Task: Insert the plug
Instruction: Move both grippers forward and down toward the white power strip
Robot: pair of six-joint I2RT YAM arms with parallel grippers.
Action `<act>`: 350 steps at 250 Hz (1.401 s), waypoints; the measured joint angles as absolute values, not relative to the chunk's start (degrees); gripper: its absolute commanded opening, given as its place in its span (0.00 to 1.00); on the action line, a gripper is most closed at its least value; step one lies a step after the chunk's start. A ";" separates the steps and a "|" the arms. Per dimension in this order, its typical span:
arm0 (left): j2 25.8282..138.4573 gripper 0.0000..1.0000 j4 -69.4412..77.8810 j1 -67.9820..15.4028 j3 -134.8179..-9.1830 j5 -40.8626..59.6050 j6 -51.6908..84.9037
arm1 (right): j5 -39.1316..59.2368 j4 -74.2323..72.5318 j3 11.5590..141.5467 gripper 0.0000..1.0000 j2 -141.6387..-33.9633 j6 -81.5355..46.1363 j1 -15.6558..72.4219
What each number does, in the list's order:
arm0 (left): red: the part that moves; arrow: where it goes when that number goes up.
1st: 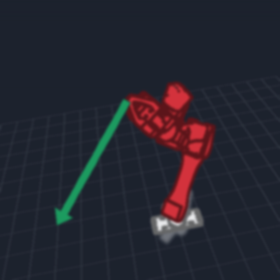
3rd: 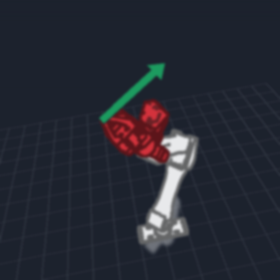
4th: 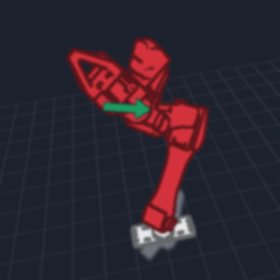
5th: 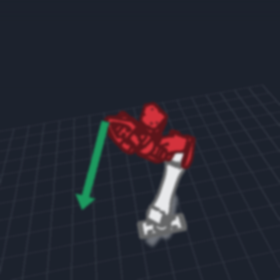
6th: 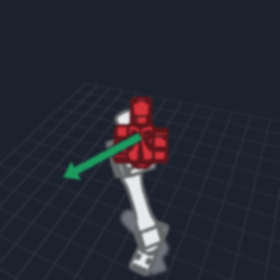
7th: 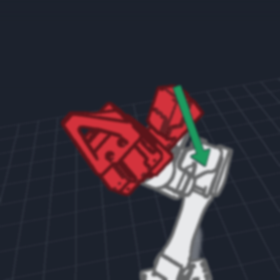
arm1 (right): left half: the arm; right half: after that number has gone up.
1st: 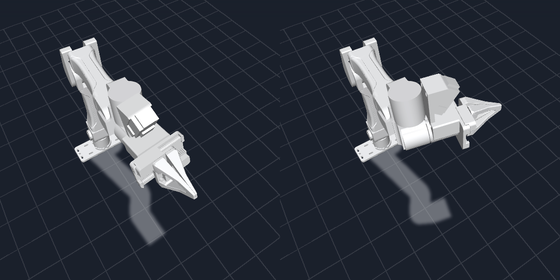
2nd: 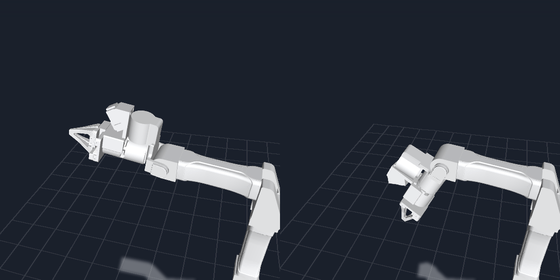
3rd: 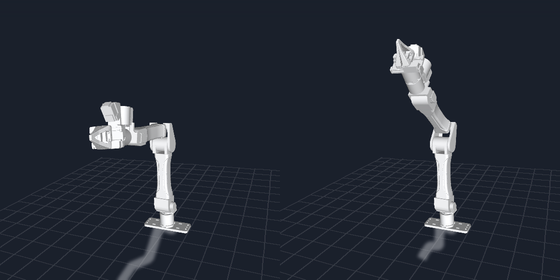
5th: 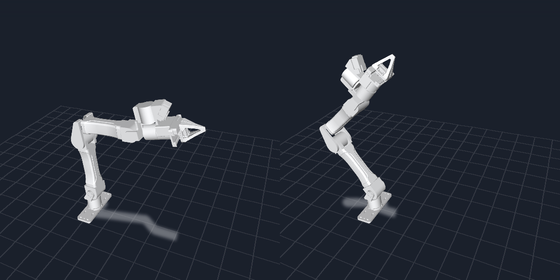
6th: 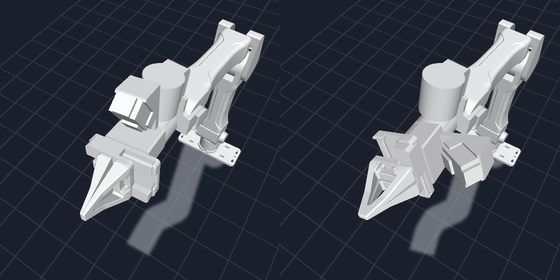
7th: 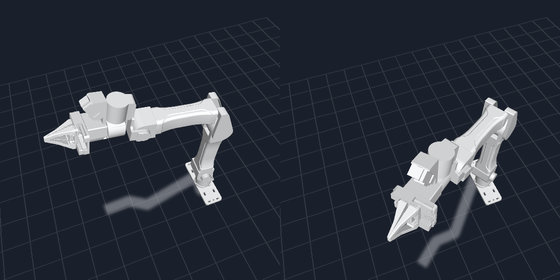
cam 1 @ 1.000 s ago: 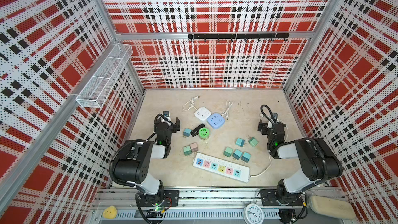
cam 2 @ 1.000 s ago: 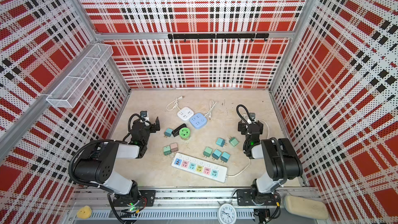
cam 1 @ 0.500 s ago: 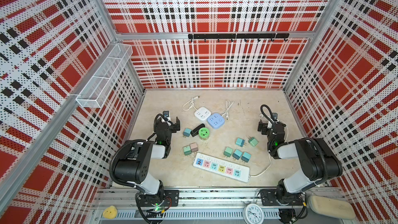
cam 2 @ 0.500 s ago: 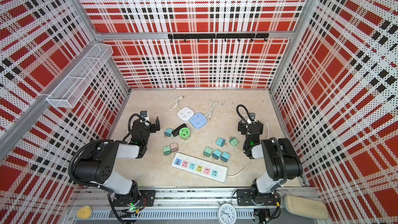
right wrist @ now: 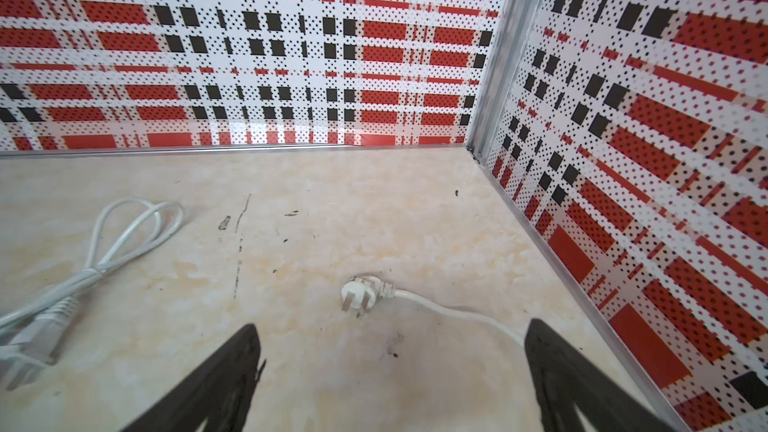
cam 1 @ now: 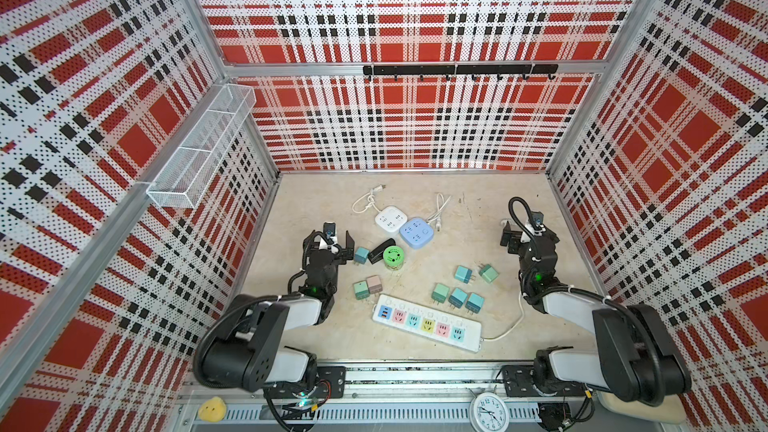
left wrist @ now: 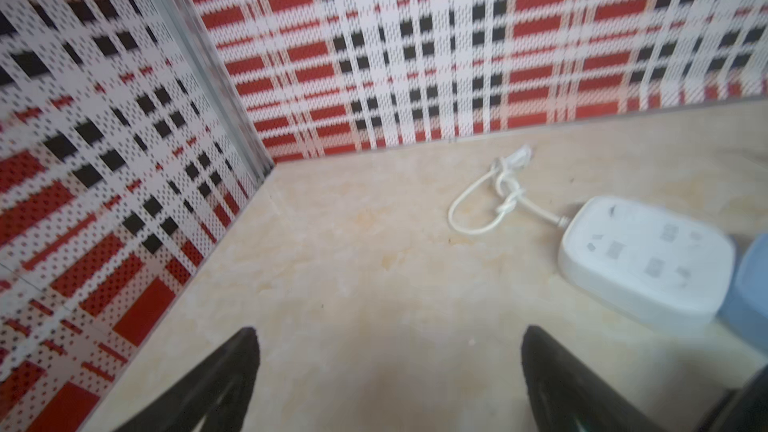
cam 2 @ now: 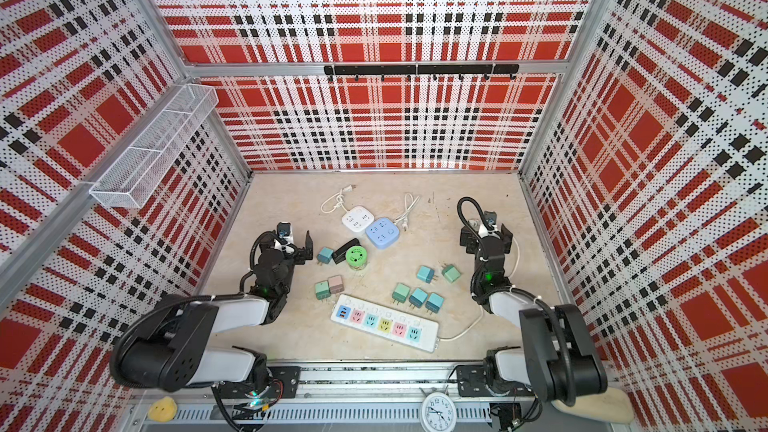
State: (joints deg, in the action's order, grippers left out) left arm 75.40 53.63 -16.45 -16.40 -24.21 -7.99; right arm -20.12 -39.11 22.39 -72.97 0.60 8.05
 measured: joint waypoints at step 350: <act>32.01 0.90 -21.28 -45.12 -24.58 -13.08 34.85 | -5.15 27.90 28.93 0.85 -48.93 -47.20 39.86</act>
